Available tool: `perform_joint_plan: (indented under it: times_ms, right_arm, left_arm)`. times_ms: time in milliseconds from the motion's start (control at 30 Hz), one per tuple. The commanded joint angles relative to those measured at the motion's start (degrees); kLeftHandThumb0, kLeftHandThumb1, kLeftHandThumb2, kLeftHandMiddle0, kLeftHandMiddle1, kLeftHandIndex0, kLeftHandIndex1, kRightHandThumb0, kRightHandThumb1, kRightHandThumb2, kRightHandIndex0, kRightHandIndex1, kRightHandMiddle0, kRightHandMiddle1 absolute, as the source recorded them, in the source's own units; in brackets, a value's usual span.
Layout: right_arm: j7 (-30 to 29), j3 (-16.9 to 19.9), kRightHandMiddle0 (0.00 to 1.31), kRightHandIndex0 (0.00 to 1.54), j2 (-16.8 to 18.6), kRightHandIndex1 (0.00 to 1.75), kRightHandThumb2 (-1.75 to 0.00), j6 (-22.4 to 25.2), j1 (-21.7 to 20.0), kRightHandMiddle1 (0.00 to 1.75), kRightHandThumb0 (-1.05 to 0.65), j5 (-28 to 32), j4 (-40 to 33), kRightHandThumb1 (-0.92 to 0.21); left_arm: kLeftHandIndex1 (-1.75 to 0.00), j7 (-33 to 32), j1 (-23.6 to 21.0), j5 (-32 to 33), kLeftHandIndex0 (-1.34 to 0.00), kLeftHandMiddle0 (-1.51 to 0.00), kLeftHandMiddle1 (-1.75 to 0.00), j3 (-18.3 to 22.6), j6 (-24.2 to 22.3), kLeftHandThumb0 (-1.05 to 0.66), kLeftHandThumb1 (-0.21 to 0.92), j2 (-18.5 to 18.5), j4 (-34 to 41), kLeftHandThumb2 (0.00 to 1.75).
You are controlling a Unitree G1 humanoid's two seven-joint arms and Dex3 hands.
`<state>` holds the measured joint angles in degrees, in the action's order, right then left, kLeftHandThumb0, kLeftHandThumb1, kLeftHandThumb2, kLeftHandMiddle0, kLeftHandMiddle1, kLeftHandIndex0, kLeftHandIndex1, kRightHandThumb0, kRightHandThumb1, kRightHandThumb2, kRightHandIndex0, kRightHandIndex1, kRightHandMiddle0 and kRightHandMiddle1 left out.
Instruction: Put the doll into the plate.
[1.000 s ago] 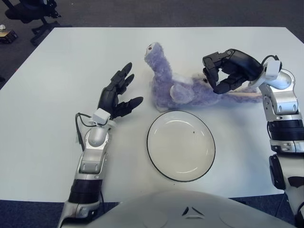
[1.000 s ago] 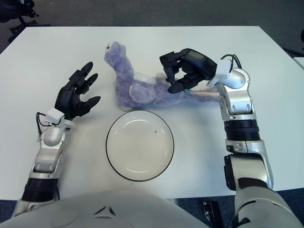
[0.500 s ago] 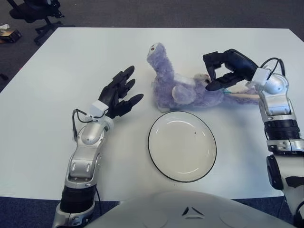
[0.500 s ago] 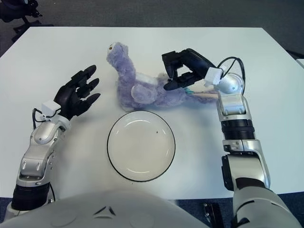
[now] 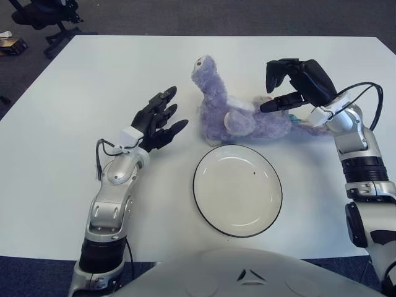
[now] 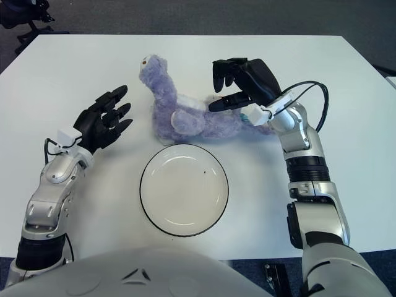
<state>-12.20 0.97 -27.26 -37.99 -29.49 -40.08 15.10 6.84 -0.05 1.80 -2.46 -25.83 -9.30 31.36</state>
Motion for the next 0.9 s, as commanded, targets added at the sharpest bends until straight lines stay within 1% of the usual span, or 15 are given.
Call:
perform_joint_plan:
  times_ms: [0, 33, 67, 100, 233, 333, 367, 400, 433, 533, 633, 867]
  right_arm:
    - [1.1, -0.8, 0.46, 0.60, -0.5, 0.40, -0.31, 3.7, 1.8, 0.45, -0.66, -0.9, -3.9, -0.92]
    - [2.1, -1.2, 0.44, 0.56, -0.9, 0.26, -0.32, 4.3, 2.0, 0.33, -0.69, -0.6, -4.6, -0.92]
    - [3.9, -1.6, 0.44, 0.54, -1.7, 0.21, -0.33, 4.8, 2.1, 0.29, -0.70, 0.2, -5.5, -0.92]
    - [5.1, -1.9, 0.41, 0.47, -2.1, 0.13, -0.34, 5.2, 2.3, 0.22, -0.71, 0.7, -6.2, -0.92]
    - [6.7, -2.4, 0.36, 0.38, -2.7, 0.03, -0.35, 6.5, 2.6, 0.11, -0.74, 1.6, -7.6, -0.92]
    - [7.0, -2.5, 0.35, 0.36, -2.9, 0.01, -0.36, 7.0, 2.8, 0.09, -0.74, 2.0, -8.1, -0.92]
    - [9.2, -3.1, 0.35, 0.36, -3.9, 0.01, -0.36, 7.4, 3.0, 0.09, -0.74, 2.2, -8.2, -0.92]
    - [10.9, -3.5, 0.31, 0.26, -4.8, 0.00, -0.41, 7.7, 3.2, 0.06, -0.77, 2.3, -8.3, -0.92]
    - [12.0, -3.8, 0.27, 0.19, -5.4, 0.00, -0.45, 7.9, 3.3, 0.04, -0.79, 2.4, -8.4, -0.92]
    - [12.8, -4.1, 0.21, 0.10, -5.9, 0.00, -0.54, 8.4, 3.4, 0.01, -0.82, 2.1, -8.7, -0.92]
    - [12.8, -4.4, 0.18, 0.07, -6.2, 0.00, -0.61, 8.8, 3.5, 0.00, -0.83, 1.9, -8.9, -0.92]
    - [12.7, -4.7, 0.17, 0.06, -6.4, 0.00, -0.63, 9.3, 3.5, 0.00, -0.84, 1.8, -9.1, -0.92]
  left_arm:
    - [-0.07, 0.3, -0.8, 0.2, -0.49, -0.57, -0.04, 0.0, -1.0, -0.68, 0.92, 0.0, -0.1, 0.12]
    - [-0.08, 0.2, -0.9, 0.2, -0.49, -0.57, -0.04, 0.0, -1.0, -0.68, 0.92, 0.0, -0.2, 0.12]
    - [-0.08, 0.1, -0.9, 0.1, -0.49, -0.57, -0.04, 0.0, -1.1, -0.68, 0.92, 0.1, -0.4, 0.12]
    - [-0.08, 0.1, -0.9, 0.1, -0.50, -0.57, -0.04, 0.1, -1.1, -0.68, 0.92, 0.1, -0.4, 0.12]
    - [-0.08, 0.1, -0.9, 0.0, -0.50, -0.57, -0.04, 0.1, -1.2, -0.68, 0.92, 0.2, -0.5, 0.12]
    - [-0.09, 0.1, -1.0, -0.1, -0.50, -0.57, -0.04, 0.1, -1.2, -0.68, 0.92, 0.2, -0.5, 0.12]
    - [-0.09, -0.3, -0.9, -0.4, -0.50, -0.57, -0.04, 0.2, -1.0, -0.68, 0.92, 0.3, -0.9, 0.12]
    - [-0.09, -0.6, -0.8, -0.7, -0.50, -0.58, -0.04, 0.2, -0.7, -0.67, 0.92, 0.4, -1.3, 0.12]
    - [-0.09, -0.8, -0.8, -1.0, -0.50, -0.58, -0.04, 0.2, -0.5, -0.67, 0.92, 0.5, -1.6, 0.12]
    - [-0.09, -1.0, -0.7, -1.2, -0.51, -0.58, -0.03, 0.4, -0.1, -0.66, 0.92, 0.6, -2.1, 0.13]
    - [-0.10, -1.0, -0.6, -1.3, -0.51, -0.58, -0.03, 0.4, 0.2, -0.66, 0.92, 0.7, -2.3, 0.13]
    - [-0.10, -1.0, -0.6, -1.4, -0.51, -0.58, -0.03, 0.5, 0.4, -0.65, 0.92, 0.8, -2.5, 0.13]
